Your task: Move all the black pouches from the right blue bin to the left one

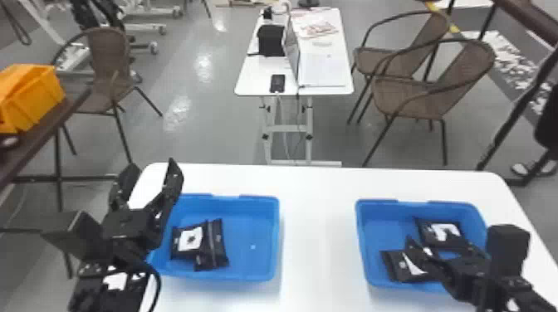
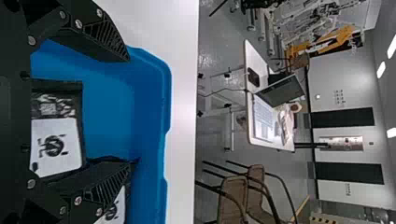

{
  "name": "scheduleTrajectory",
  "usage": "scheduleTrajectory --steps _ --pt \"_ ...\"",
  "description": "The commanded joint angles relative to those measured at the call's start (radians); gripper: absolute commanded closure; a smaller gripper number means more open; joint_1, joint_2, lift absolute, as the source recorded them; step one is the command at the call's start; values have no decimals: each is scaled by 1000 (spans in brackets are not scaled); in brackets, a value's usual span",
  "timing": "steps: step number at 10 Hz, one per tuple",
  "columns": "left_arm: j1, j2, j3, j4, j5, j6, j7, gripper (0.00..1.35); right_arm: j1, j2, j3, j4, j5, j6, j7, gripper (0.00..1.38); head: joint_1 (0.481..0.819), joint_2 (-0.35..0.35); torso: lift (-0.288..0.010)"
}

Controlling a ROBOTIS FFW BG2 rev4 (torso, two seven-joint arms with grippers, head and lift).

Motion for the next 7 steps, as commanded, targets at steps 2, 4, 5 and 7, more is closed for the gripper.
scheduleTrajectory --steps 2,4,5,7 --pt "1 -3 -2 0 2 -1 0 427 -13 0 -63 104 -2 6 37 245 695 21 10" --pt "3 -3 0 -2 2 3 0 427 -38 -2 -66 155 21 9 45 248 695 2 10" --pt "4 -3 0 -2 2 4 0 427 -61 -2 -63 181 35 9 50 248 695 -2 10" --pt "4 -3 -2 -2 5 6 0 429 -124 -2 -50 241 83 18 67 245 695 -1 10"
